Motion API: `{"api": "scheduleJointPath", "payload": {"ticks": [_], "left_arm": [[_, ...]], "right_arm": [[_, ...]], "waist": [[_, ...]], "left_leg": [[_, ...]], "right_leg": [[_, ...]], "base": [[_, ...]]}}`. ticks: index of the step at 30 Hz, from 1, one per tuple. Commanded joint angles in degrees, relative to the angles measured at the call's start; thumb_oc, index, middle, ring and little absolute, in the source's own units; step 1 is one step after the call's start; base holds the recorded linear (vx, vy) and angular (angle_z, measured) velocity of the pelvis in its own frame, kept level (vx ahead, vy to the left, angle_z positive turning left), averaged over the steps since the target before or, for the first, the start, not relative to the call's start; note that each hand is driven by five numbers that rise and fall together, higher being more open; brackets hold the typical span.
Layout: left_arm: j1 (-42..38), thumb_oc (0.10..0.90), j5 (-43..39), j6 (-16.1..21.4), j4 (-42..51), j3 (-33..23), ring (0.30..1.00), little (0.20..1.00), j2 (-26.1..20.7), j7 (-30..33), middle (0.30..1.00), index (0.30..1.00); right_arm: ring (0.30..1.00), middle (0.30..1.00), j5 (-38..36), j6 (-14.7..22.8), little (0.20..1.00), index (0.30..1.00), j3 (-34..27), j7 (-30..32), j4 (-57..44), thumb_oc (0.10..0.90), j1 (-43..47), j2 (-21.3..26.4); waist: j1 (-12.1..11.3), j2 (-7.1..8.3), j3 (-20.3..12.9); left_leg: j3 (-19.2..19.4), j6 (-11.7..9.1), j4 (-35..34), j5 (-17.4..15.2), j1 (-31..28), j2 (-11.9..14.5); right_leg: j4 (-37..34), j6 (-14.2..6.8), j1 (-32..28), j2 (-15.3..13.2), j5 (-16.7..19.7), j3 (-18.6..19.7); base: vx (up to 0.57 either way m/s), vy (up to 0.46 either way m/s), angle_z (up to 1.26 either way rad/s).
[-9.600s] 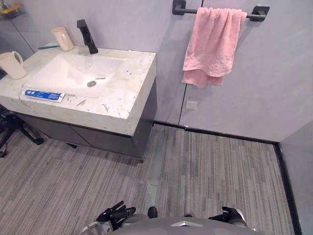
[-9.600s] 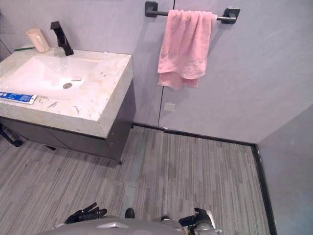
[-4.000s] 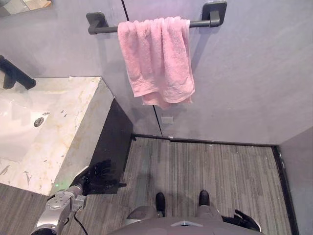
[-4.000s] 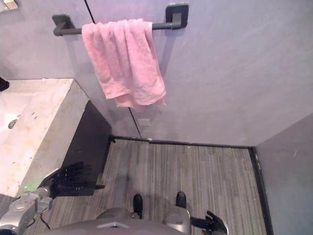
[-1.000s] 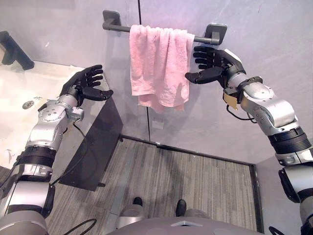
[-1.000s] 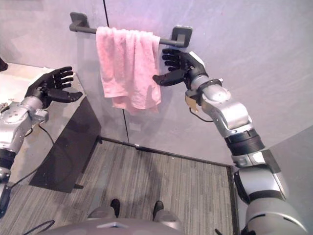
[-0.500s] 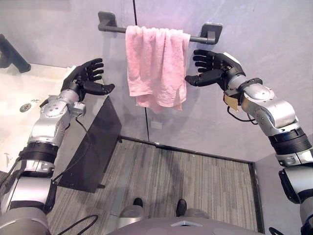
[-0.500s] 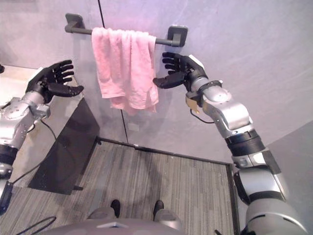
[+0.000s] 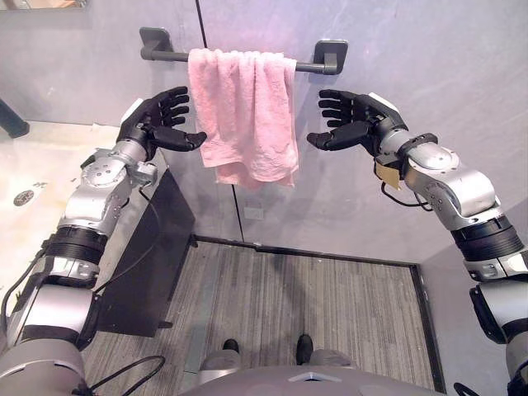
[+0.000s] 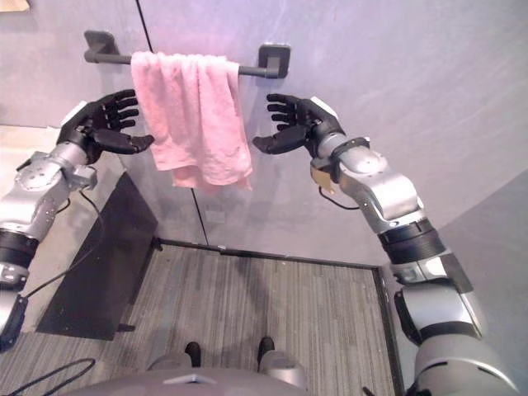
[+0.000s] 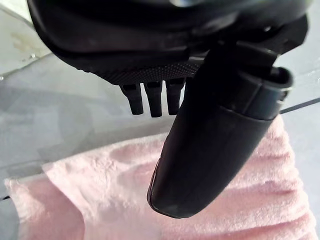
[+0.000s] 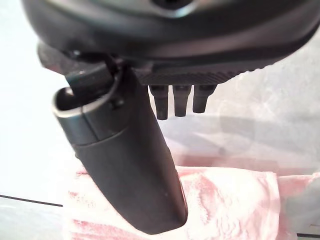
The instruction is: Organize the bathroom.
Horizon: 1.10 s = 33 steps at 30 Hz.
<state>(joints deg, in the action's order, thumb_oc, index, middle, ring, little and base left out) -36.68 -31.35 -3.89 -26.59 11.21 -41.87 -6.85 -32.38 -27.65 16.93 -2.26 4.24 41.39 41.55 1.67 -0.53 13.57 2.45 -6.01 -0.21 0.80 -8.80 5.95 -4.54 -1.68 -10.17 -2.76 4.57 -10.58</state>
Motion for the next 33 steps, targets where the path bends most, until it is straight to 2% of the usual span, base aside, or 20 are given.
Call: {"api": "scheduleJointPath", "payload": {"ticks": [1, 7, 15, 25, 33], "left_arm": [[-7.87, 0.800, -2.55, 7.22, -1.92, 1.82, 0.900, 0.900, 1.02, 2.16, 0.900, 0.900], [-7.48, 0.800, -2.18, 7.51, -3.35, 2.35, 0.900, 0.900, 2.91, 3.83, 0.900, 0.900], [-6.48, 0.800, -0.55, 7.36, -4.85, 1.76, 0.900, 0.900, 3.39, 4.86, 0.900, 0.900], [-5.49, 0.800, 1.02, 7.34, -5.53, 1.85, 0.900, 0.900, 2.33, 3.64, 0.900, 0.900], [-7.08, 0.800, 0.42, 7.29, -6.87, 4.04, 0.900, 0.900, 2.20, 2.77, 0.900, 0.900]], "right_arm": [[0.900, 0.900, -3.28, 4.12, 0.900, 0.900, 1.22, 0.08, -3.21, 0.800, 5.17, -0.44], [0.900, 0.900, -6.89, 3.69, 0.900, 0.900, 1.20, -0.38, -4.08, 0.800, 4.22, -2.44], [0.900, 0.900, -6.76, 3.51, 0.900, 0.900, 1.61, -1.58, -4.65, 0.800, 3.75, -3.67], [0.900, 0.900, -14.11, -0.52, 0.900, 0.900, 1.82, -0.84, -3.68, 0.800, 2.29, -5.37], [0.900, 0.900, -13.03, 0.12, 0.900, 0.900, 4.09, 0.86, 0.21, 0.800, 5.28, -7.29]], "waist": [[-1.03, -2.52, -8.93], [-0.60, -2.34, -8.56], [-0.70, -2.12, -8.41], [-1.61, -2.36, -8.42], [-2.44, -2.19, -8.47]], "left_leg": [[2.26, -4.45, -2.76, 10.84, 8.97, 5.76], [2.76, -4.53, -2.84, 10.94, 8.60, 6.12], [2.91, -4.68, -2.59, 11.38, 8.46, 6.57], [1.72, -4.73, -2.49, 11.02, 8.22, 6.01], [1.41, -4.85, -3.36, 10.57, 6.97, 5.57]], "right_leg": [[5.13, -2.41, -2.86, -0.19, -9.90, 1.98], [4.99, -2.37, -3.06, -0.08, -9.76, 2.00], [4.64, -2.26, -3.29, 0.12, -9.59, 1.79], [5.04, -2.34, -4.05, -0.23, -9.89, 0.97], [4.59, -2.42, -5.25, -0.33, -9.98, 0.34]], "base": [[0.02, 0.014, -0.05], [0.02, 0.013, -0.08], [0.01, 0.005, 0.00], [0.01, 0.005, 0.00], [0.03, 0.008, 0.08]]}}
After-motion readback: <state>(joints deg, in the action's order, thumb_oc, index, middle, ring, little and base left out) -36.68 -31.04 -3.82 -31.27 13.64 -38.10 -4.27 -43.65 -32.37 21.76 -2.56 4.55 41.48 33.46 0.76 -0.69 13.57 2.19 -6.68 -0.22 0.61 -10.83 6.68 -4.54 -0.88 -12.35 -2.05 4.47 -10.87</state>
